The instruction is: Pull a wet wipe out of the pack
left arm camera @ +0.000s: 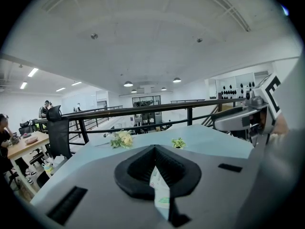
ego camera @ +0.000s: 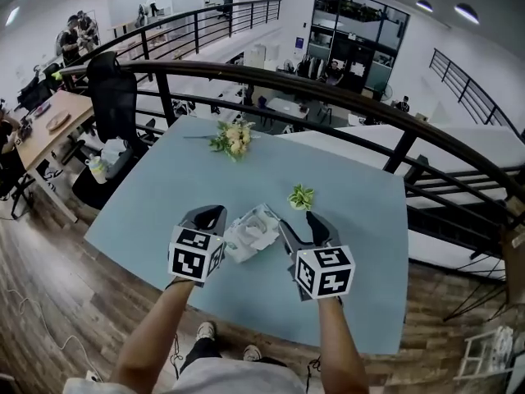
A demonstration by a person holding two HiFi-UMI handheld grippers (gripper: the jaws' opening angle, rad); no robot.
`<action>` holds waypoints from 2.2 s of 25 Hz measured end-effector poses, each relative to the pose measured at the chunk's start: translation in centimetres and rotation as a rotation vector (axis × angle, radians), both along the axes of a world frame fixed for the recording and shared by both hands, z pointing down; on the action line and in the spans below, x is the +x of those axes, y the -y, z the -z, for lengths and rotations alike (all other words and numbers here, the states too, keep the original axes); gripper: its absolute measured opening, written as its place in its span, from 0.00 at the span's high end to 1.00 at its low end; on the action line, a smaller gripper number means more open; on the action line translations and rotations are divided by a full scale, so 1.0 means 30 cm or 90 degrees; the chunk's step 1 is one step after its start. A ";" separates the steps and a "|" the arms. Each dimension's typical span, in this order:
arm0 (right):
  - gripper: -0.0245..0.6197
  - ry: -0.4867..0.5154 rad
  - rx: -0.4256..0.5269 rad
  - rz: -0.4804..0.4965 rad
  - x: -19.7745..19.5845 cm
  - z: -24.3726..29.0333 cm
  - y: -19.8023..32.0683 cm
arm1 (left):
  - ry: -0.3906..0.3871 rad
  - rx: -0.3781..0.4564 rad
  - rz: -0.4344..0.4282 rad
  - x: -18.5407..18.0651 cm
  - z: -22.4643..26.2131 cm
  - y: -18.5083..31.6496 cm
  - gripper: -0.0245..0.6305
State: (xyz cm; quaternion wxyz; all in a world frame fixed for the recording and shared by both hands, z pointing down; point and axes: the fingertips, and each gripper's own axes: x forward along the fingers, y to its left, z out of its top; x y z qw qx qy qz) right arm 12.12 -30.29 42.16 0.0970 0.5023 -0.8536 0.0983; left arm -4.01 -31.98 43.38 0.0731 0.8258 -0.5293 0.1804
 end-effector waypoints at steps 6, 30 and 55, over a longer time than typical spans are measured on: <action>0.56 0.004 -0.006 -0.041 -0.041 0.005 0.049 | -0.005 -0.002 -0.045 -0.031 -0.013 0.081 0.98; 0.56 -0.023 -0.057 -0.108 -0.129 -0.095 0.118 | -0.012 -0.009 -0.145 -0.054 -0.056 0.196 0.97; 0.57 -0.049 -0.215 -0.037 -0.242 -0.439 0.110 | 0.001 -0.067 -0.153 -0.066 -0.204 0.164 0.97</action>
